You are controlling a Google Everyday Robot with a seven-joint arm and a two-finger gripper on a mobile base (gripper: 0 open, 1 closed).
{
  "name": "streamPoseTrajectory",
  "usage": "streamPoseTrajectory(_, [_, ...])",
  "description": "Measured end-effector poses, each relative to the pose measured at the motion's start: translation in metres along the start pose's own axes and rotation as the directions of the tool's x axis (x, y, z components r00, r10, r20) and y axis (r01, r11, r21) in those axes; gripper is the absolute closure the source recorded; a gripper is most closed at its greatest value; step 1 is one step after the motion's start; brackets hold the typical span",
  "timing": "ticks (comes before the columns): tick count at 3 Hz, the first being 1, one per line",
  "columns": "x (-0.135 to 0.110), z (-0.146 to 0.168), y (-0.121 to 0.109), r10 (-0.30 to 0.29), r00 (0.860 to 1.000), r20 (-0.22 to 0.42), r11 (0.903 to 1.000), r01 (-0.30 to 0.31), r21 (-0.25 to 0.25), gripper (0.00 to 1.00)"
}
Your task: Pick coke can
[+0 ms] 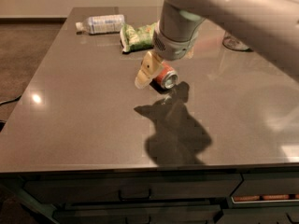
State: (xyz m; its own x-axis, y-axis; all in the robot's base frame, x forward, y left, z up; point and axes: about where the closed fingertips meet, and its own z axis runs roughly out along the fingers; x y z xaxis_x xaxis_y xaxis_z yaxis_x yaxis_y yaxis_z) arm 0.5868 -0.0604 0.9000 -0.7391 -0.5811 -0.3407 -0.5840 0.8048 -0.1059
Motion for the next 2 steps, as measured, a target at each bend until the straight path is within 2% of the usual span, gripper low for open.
streamPoseTrajectory(2, [-0.025,0.038,-0.013,-0.023,0.999,-0.033,0.9993,0.022,-0.031,0.00])
